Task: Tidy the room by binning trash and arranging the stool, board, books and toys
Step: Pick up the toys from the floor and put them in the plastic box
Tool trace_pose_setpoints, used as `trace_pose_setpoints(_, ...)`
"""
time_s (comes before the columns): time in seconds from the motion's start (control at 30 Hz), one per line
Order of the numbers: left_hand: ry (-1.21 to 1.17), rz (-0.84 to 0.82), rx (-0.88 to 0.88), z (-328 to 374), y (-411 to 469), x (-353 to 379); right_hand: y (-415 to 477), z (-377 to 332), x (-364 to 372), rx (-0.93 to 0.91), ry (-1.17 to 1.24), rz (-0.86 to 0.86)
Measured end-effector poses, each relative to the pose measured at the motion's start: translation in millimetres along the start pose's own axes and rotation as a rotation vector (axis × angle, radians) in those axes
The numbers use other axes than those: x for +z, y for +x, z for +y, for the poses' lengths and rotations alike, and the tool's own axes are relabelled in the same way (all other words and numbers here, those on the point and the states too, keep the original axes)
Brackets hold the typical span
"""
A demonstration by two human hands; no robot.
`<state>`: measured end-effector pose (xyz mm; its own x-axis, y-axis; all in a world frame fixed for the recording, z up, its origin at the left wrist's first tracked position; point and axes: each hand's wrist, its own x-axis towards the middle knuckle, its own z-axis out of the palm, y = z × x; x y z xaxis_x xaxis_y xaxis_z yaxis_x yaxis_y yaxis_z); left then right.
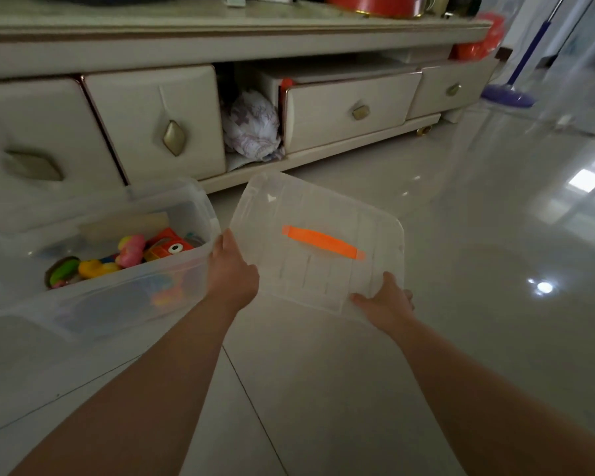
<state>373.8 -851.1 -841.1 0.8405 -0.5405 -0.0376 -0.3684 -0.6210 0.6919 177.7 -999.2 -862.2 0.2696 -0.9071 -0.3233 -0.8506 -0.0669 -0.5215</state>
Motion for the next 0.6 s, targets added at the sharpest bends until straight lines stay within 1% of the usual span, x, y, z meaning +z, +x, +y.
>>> trace_pose_setpoints(0.17, -0.025, 0.174, -0.022, -14.2, 5.4, -62.7, -23.8, -57.6, 1.7, -0.159, 0.024, 0.070)
trace_pose_setpoints(0.3, -0.078, 0.333, -0.100, -46.4, 8.4, -108.8, -44.7, -108.5, 19.0, -0.315, 0.069, 0.070)
trace_pose_setpoints(0.37, -0.094, 0.402, -0.170, -65.6, 9.1, -127.6, -52.9, -132.8, 31.5, -0.390, 0.066, 0.059)
trace_pose_setpoints(0.47, -0.093, 0.473, -0.248, -94.8, 10.4, -151.0, -62.7, -165.2, 50.1, -0.474, 0.042, 0.027)
trace_pose_setpoints(0.6, -0.079, 0.498, -0.350, -130.0, 14.9, -175.6, -69.9, -207.5, 73.9, -0.542, -0.017, -0.020)
